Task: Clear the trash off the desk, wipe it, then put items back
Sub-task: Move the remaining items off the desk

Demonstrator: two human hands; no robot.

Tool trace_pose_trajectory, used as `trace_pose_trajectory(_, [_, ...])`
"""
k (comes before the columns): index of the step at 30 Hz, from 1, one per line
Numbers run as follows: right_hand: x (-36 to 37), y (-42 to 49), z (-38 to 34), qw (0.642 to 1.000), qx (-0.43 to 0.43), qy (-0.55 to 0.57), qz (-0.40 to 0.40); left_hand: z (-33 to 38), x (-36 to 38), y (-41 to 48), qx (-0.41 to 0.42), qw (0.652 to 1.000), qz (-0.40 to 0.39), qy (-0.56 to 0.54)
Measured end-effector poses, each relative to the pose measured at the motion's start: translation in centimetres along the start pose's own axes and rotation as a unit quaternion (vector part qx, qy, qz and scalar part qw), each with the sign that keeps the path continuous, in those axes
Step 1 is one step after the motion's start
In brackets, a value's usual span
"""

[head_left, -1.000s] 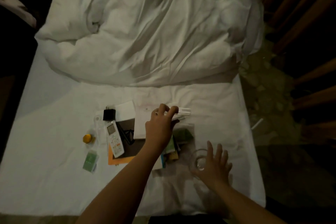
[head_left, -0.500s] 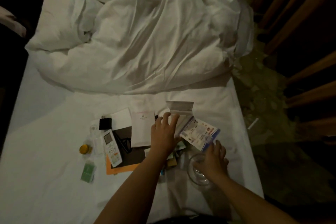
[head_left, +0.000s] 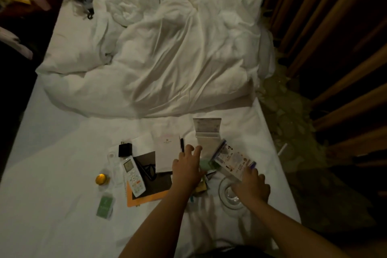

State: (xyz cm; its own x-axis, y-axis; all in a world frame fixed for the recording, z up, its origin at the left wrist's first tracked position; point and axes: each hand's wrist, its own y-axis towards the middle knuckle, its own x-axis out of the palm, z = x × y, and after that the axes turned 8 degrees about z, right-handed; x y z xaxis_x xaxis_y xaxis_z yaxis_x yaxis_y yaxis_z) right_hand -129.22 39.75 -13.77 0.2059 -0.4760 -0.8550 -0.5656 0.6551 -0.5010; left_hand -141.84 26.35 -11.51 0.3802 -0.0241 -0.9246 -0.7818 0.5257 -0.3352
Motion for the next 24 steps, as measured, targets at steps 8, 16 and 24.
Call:
trace_pose_trajectory(8, [-0.6, -6.4, -2.3, 0.998, -0.01, -0.022, 0.066, -2.3, -1.5, -5.2, 0.088, 0.996, 0.016, 0.024])
trace_pose_trajectory(16, [-0.3, -14.7, -3.4, 0.994, 0.027, 0.016, 0.107, -5.9, -3.2, -10.6, 0.162, 0.984, 0.022, 0.067])
trace_pose_trajectory(24, [-1.1, -23.1, 1.4, 0.987, 0.059, 0.061, 0.135, -2.4, -2.8, -16.6, 0.271, 0.961, -0.006, 0.063])
